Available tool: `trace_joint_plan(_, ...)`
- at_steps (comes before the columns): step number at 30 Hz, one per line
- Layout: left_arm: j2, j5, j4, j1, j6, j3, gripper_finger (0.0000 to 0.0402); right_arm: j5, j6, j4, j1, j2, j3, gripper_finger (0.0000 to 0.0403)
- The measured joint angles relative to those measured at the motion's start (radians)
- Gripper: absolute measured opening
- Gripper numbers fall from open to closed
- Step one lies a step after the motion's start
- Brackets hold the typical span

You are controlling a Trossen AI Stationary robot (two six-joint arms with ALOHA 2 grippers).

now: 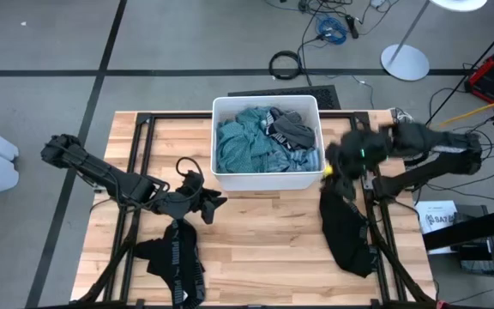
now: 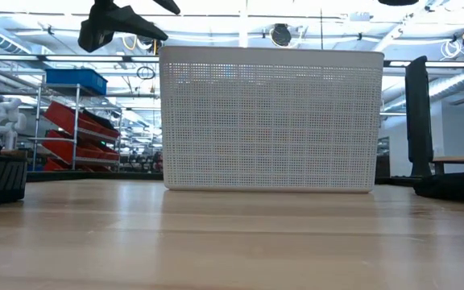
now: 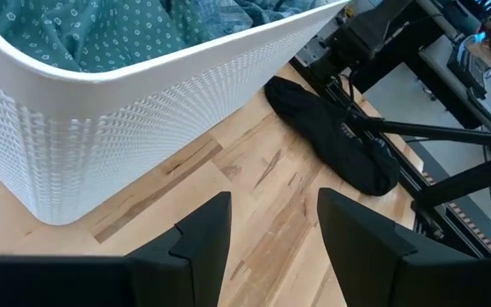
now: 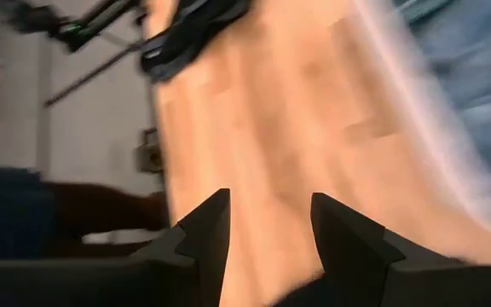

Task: Sort clothes
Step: Put the black underwear into the white laundry organizer

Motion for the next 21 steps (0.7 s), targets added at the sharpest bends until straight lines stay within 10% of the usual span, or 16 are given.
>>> trace_joint_plan(10,0.004,0.002,0.000,0.000,0.000,0.000,0.0185,-0.009,0.501,0.332,0.493,-0.088,-0.488,0.0151)
trace_joint_plan(21,0.004,0.003,0.000,0.000,0.004,0.000,0.0185,-0.007,0.794,0.309,0.848,-0.034,-0.657,0.0151)
